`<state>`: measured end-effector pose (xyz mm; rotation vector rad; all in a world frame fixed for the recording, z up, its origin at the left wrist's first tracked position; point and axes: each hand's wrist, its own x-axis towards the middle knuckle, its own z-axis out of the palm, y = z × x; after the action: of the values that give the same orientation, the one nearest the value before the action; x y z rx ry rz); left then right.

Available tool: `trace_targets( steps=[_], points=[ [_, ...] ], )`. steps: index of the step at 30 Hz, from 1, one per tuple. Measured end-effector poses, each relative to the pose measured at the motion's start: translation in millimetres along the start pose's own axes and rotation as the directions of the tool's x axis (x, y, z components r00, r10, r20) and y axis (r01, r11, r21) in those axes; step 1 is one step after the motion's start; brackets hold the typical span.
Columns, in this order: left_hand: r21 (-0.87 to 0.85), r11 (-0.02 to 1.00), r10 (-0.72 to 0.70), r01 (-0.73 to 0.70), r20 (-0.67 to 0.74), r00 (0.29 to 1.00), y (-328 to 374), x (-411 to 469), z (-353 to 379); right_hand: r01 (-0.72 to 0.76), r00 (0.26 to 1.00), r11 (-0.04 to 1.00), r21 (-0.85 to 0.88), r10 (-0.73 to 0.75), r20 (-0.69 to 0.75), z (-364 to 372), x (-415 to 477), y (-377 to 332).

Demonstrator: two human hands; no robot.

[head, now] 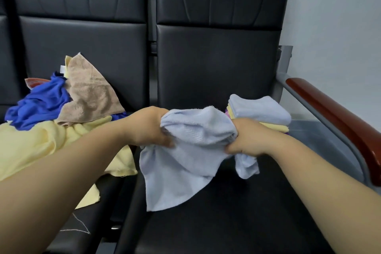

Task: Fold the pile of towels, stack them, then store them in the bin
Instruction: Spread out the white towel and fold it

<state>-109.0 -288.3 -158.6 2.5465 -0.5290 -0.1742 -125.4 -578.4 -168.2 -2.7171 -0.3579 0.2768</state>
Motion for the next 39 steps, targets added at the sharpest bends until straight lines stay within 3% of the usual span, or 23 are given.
trace_targets(
  steps=[2, 4, 9, 13, 15, 17, 20, 23, 25, 29, 33, 36, 39],
  points=[
    [0.265, 0.964, 0.006, 0.011, -0.064, 0.998, 2.2, 10.5, -13.6, 0.008, 0.998, 0.999, -0.045, -0.011, -0.06, -13.5, 6.2, -10.9],
    [0.41, 0.911, 0.022, 0.044, -0.153, 0.988, 7.9, 20.5, -31.0, 0.013, 0.988, 0.986, -0.164, -0.039, -0.152, -29.0, 14.1, -23.6],
    [0.47, 0.875, 0.062, 0.117, -0.348, 0.935, 15.9, 26.6, -63.4, -0.036, 0.94, 0.976, -0.213, -0.039, -0.34, -58.3, 24.8, -37.6],
    [0.518, 0.839, 0.078, 0.164, -0.413, 0.907, 25.2, 7.6, -52.5, -0.02, 0.861, 0.975, -0.223, -0.097, -0.5, -56.8, 8.4, -40.9],
    [0.54, 0.823, 0.047, 0.175, -0.372, 0.927, 21.8, -2.2, -37.4, -0.036, 0.918, 0.961, -0.275, -0.077, -0.388, -48.9, -1.3, -34.9],
    [0.525, 0.841, -0.002, 0.129, -0.236, 0.972, 12.0, -9.6, -15.4, -0.012, 0.97, 0.945, -0.327, -0.069, -0.234, -30.8, -7.8, -22.7],
    [0.462, 0.887, -0.035, 0.011, 0.044, 0.998, -1.7, -22.1, 20.9, 0.04, 0.997, 0.981, -0.189, -0.05, -0.05, 11.9, -16.1, -2.5],
    [0.345, 0.936, -0.184, 0.066, 0.323, 0.928, -16.0, -30.4, 52.7, -0.007, 0.972, 0.989, -0.146, 0.041, 0.231, 53.4, -17.6, 14.3],
    [0.288, 0.952, -0.223, 0.104, 0.418, 0.881, -23.7, -31.2, 66.7, -0.047, 0.947, 0.995, -0.093, 0.073, 0.312, 64.6, -17.7, 18.9],
    [0.191, 0.972, -0.212, 0.134, 0.483, 0.849, -30.5, -22.0, 64.3, -0.099, 0.947, 0.995, -0.004, 0.095, 0.306, 66.3, -10.7, 27.6],
    [0.18, 0.982, -0.101, 0.05, 0.286, 0.953, -38.3, -14.6, 63.7, -0.069, 0.979, 0.996, 0.052, 0.058, 0.197, 64.8, -2.1, 31.2],
    [0.012, 0.991, -0.132, 0.133, 0.234, 0.963, -48.4, -12.1, 75.6, -0.031, 0.989, 0.999, 0.02, 0.028, 0.146, 72.8, 3.8, 28.4],
    [-0.054, 0.974, -0.195, 0.221, 0.303, 0.933, -49.5, -13.4, 79.5, -0.007, 0.981, 1.0, -0.027, 0.012, 0.194, 79.5, 6.4, 24.8]
  ],
)
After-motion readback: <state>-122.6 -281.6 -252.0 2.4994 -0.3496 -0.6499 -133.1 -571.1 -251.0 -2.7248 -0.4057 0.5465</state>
